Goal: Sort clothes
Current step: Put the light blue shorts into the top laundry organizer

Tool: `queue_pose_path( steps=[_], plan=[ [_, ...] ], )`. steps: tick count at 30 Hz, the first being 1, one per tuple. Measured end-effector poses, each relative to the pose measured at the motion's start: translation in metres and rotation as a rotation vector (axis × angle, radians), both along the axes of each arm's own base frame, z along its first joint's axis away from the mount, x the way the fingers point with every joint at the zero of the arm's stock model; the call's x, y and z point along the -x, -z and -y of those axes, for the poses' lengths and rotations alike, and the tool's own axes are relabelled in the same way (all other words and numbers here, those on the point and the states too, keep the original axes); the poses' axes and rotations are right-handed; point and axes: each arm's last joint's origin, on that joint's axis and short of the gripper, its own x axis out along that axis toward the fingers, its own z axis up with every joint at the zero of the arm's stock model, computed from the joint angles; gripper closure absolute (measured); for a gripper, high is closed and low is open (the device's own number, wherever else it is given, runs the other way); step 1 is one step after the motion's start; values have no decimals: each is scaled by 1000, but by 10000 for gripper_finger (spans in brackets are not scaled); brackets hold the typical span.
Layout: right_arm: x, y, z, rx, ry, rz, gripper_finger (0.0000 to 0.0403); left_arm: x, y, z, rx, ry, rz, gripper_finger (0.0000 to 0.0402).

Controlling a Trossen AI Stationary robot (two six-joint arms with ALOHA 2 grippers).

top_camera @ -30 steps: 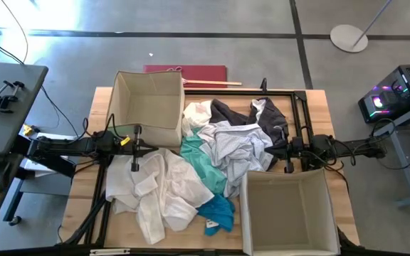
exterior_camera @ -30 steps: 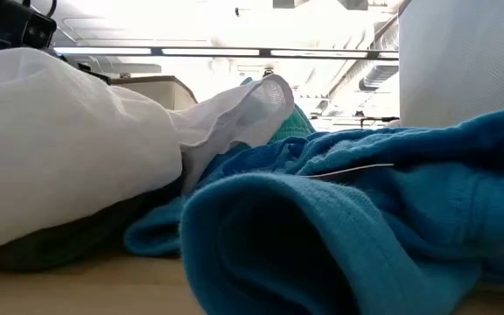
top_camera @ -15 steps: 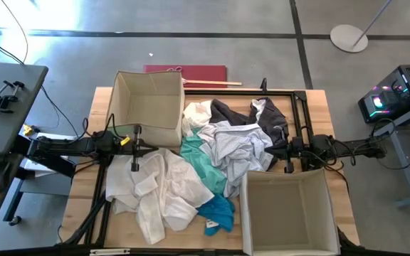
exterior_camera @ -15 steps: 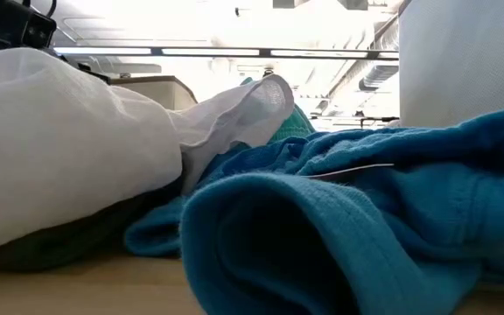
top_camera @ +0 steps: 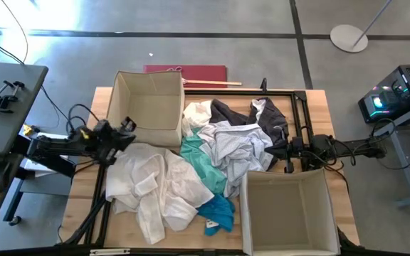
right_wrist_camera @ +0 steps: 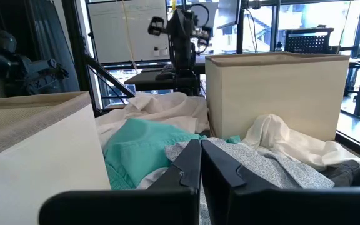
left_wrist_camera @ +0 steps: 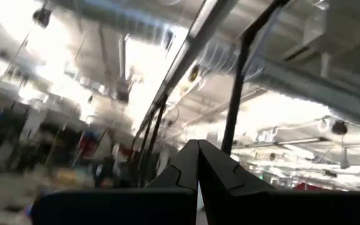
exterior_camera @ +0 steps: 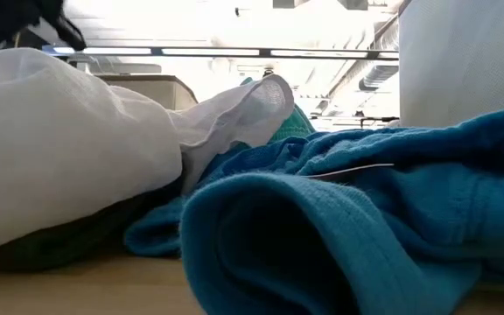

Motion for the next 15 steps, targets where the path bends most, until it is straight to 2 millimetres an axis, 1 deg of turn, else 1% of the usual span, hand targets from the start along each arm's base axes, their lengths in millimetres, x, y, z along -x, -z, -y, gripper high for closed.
queue_pose_path(
  steps=[3,6,9,11,13,15],
  plan=[
    [0,0,0,0,0,0,402,-4,-21,2,-87,-47,-31,402],
    [0,0,0,0,0,0,402,-19,-47,2,-128,-132,-141,401],
    [0,0,0,0,0,0,402,-43,-71,2,-219,-222,-310,401],
    [0,0,0,0,0,0,402,-60,-84,3,-288,-255,-429,402],
    [0,0,0,0,0,0,402,-77,-97,4,-311,-253,-486,401],
    [0,0,0,0,0,0,402,-92,-109,6,-289,-231,-490,402]
  ],
)
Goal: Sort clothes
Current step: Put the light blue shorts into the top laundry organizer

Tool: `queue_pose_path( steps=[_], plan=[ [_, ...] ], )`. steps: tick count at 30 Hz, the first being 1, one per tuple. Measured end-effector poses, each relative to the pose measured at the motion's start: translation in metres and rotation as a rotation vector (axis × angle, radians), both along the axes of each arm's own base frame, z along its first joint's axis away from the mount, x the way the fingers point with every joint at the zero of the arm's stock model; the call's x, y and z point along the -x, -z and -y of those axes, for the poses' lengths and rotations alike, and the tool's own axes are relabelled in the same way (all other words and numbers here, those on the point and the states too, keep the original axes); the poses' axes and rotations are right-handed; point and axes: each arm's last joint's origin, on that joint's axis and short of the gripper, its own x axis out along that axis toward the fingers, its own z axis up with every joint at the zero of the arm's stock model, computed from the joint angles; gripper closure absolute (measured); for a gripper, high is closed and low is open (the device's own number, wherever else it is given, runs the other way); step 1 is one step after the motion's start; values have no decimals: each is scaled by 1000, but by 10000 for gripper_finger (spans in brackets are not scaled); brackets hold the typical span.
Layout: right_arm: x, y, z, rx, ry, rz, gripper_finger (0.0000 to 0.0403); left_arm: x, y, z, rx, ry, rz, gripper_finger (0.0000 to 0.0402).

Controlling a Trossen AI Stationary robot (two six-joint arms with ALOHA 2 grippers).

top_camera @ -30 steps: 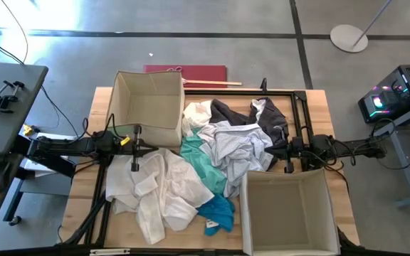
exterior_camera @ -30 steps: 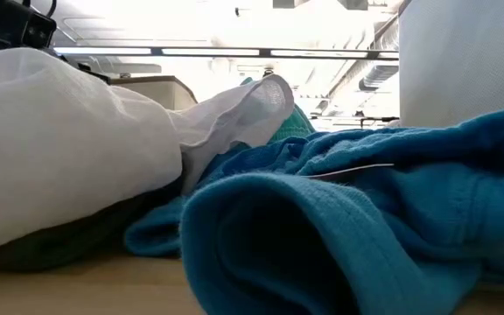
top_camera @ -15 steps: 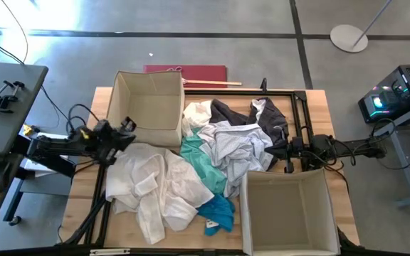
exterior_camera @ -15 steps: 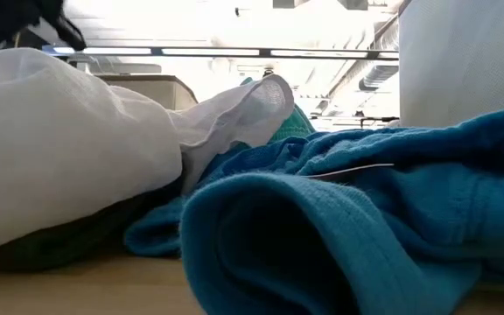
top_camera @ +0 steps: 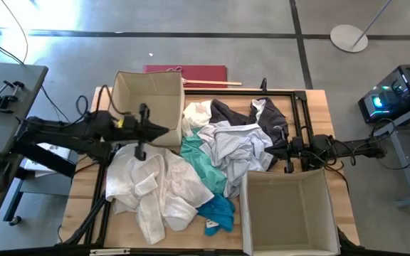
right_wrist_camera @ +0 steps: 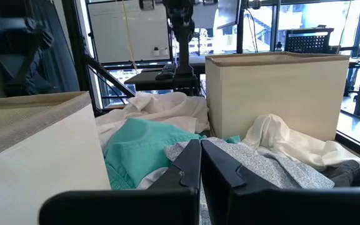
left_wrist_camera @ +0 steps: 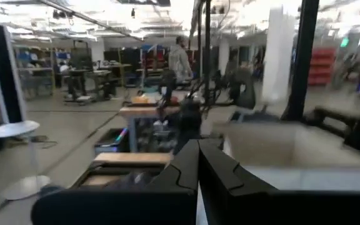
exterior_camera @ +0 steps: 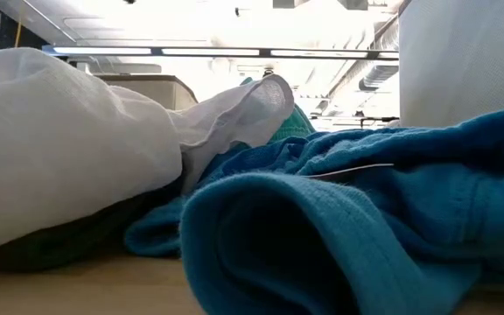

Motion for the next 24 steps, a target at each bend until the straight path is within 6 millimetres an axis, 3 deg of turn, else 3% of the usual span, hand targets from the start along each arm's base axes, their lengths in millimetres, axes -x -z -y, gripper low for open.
queue_pose_path(
  steps=[4,13,18,21,24],
  plan=[
    [0,0,0,0,0,0,402,-26,-17,2,162,25,32,401],
    [0,0,0,0,0,0,402,-64,-22,5,333,69,118,402],
    [0,0,0,0,0,0,402,-74,-14,5,99,70,84,402],
    [0,0,0,0,0,0,402,-82,3,11,-59,193,-49,402],
    [0,0,0,0,0,0,402,-90,20,17,-109,268,-219,402]
  ],
)
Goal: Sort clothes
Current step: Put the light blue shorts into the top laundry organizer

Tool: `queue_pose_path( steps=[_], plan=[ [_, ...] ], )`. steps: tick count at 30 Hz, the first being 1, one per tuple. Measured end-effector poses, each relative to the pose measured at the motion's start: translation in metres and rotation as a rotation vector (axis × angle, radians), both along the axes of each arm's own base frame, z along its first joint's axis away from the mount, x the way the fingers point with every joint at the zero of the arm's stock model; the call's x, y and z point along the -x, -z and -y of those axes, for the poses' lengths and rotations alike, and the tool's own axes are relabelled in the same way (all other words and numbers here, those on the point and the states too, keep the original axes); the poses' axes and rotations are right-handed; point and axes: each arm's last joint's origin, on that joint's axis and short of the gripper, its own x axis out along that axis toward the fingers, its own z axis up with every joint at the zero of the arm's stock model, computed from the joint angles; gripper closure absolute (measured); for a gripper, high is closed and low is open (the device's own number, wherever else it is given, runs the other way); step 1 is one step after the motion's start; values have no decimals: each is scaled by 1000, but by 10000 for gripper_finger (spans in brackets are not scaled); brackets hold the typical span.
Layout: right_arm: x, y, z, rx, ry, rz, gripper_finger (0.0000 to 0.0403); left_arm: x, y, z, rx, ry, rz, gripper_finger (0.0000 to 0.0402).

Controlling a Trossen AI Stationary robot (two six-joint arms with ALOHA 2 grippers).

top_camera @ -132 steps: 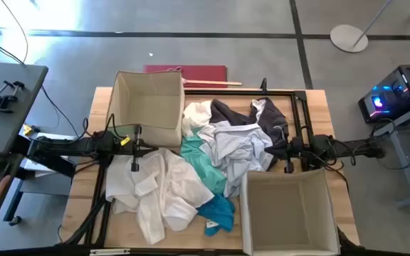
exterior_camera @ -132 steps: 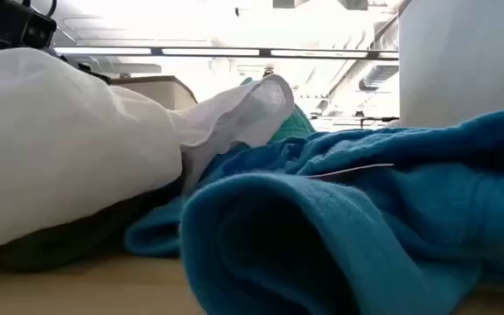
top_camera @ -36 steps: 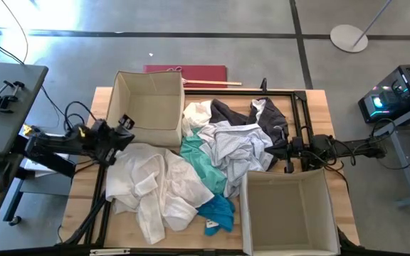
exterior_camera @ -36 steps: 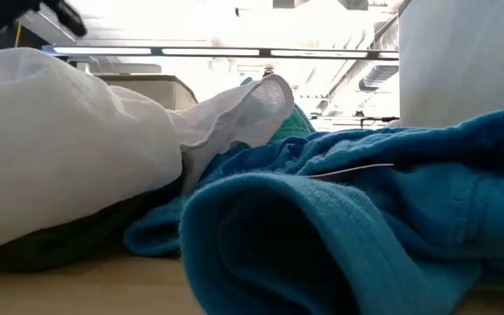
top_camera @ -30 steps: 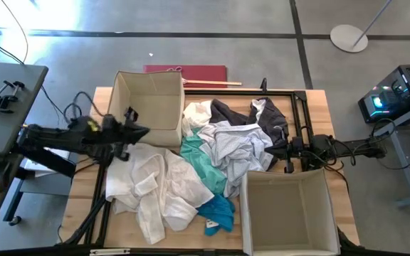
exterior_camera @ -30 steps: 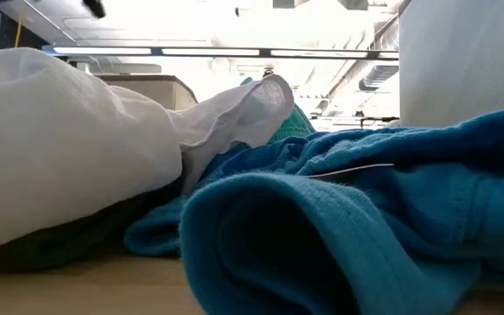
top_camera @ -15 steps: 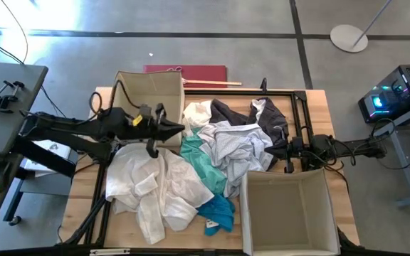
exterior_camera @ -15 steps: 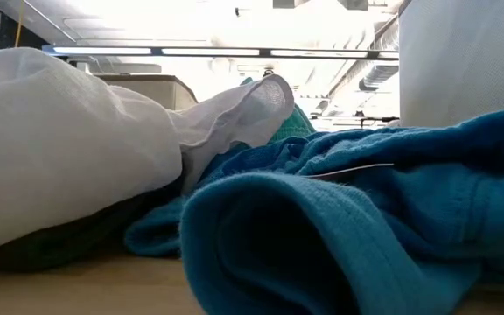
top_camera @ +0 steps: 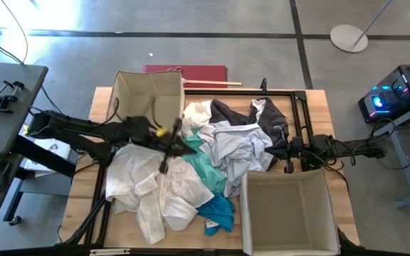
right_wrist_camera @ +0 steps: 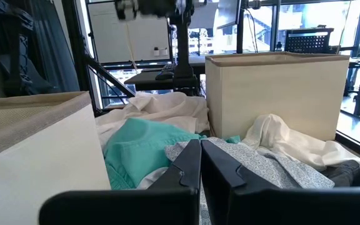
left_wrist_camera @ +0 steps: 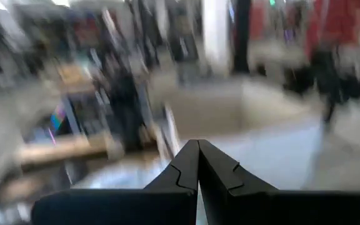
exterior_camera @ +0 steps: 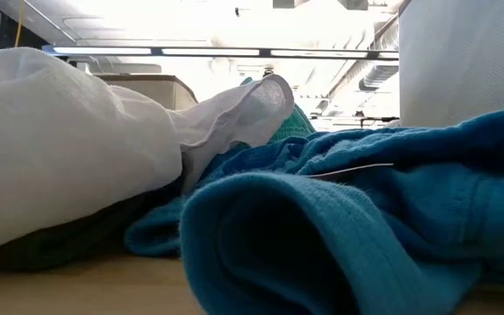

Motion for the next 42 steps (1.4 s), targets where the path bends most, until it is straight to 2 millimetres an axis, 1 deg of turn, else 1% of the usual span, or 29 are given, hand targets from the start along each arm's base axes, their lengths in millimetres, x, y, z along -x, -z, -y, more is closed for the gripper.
queue_pose_path(
  steps=[4,6,9,11,15,21,24,26,28,30,32,35,38,39,40,42],
  plan=[
    [0,0,0,0,0,0,402,-16,6,3,-32,-33,-299,401],
    [0,0,0,0,0,0,402,-26,6,4,-45,-67,-408,398],
    [0,0,0,0,0,0,402,-42,7,5,-86,-59,-476,381],
    [0,0,0,0,0,0,402,-54,15,6,-104,-33,-504,361],
    [0,0,0,0,0,0,402,-74,41,10,-133,22,-586,301],
    [0,0,0,0,0,0,402,-96,89,18,-111,119,-730,207],
    [0,0,0,0,0,0,402,-106,113,22,-145,84,-773,177],
    [0,0,0,0,0,0,402,-111,130,24,-162,70,-809,170],
    [0,0,0,0,0,0,402,-115,146,27,-160,72,-847,173],
    [0,0,0,0,0,0,402,-118,159,30,-170,73,-873,189],
    [0,0,0,0,0,0,402,-120,171,32,-203,42,-895,217],
    [0,0,0,0,0,0,402,-123,182,36,-298,-102,-891,279],
    [0,0,0,0,0,0,402,-124,182,38,-414,-173,-859,360],
    [0,0,0,0,0,0,402,-124,178,38,-443,-184,-848,380],
    [0,0,0,0,0,0,402,-124,173,40,-462,-200,-840,389],
    [0,0,0,0,0,0,402,-125,150,45,-485,-242,-783,389]
  ],
)
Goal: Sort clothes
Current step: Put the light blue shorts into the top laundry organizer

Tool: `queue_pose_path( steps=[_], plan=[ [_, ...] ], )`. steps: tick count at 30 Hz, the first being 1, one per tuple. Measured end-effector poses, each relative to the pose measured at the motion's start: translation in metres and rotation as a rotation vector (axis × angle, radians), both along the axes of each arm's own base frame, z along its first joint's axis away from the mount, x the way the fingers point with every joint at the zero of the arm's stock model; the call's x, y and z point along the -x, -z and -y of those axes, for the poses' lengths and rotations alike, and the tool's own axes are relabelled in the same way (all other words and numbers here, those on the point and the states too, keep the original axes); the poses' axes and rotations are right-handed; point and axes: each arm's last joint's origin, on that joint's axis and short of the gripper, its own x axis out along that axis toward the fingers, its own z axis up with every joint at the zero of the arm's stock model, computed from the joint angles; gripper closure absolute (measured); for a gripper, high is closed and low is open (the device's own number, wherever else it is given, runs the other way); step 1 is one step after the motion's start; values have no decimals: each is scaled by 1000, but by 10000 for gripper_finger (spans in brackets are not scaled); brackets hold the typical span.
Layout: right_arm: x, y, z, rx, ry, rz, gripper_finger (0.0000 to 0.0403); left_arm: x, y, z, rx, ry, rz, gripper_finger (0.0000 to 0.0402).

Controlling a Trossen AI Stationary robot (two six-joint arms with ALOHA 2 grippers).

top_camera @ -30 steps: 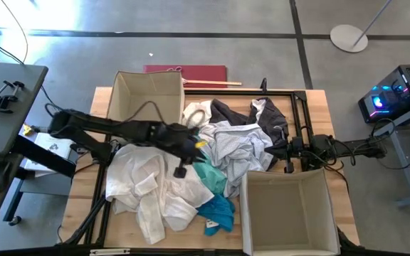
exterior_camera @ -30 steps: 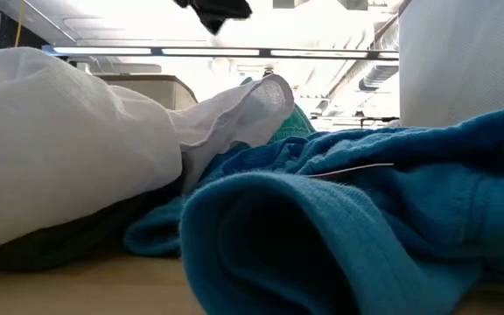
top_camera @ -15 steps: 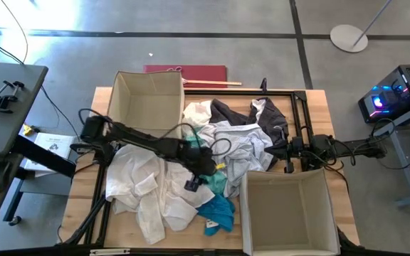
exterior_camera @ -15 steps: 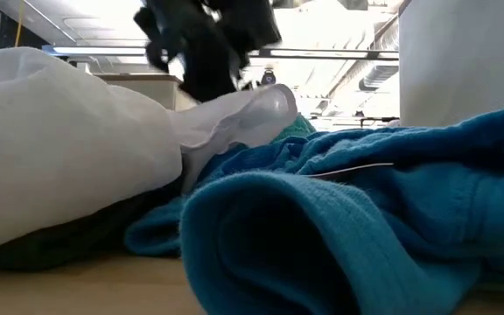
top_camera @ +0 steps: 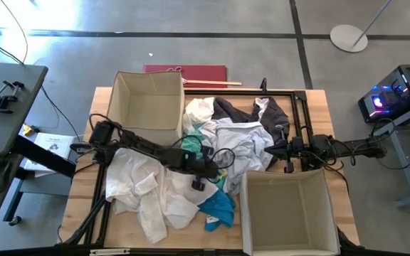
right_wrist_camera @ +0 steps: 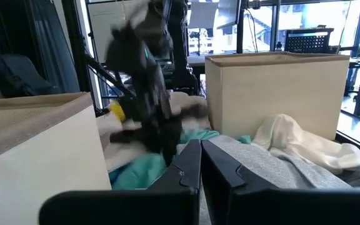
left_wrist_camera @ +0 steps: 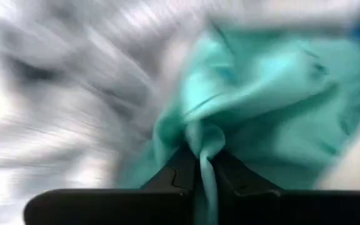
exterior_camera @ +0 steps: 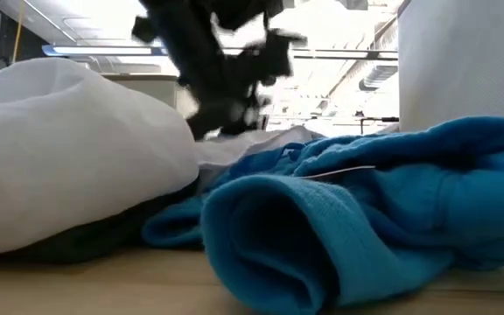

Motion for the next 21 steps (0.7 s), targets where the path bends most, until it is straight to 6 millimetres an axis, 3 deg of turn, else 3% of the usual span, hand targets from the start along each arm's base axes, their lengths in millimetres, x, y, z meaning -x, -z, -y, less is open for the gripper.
queue_pose_path(
  steps=[4,7,12,21],
  plan=[
    [0,0,0,0,0,0,402,3,-69,12,-49,1,166,398],
    [0,0,0,0,0,0,402,17,-124,17,-84,14,306,398],
    [0,0,0,0,0,-1,402,57,-212,8,-247,-59,559,400],
    [0,0,0,0,0,0,402,136,-329,-19,-533,-153,941,401]
  ],
)
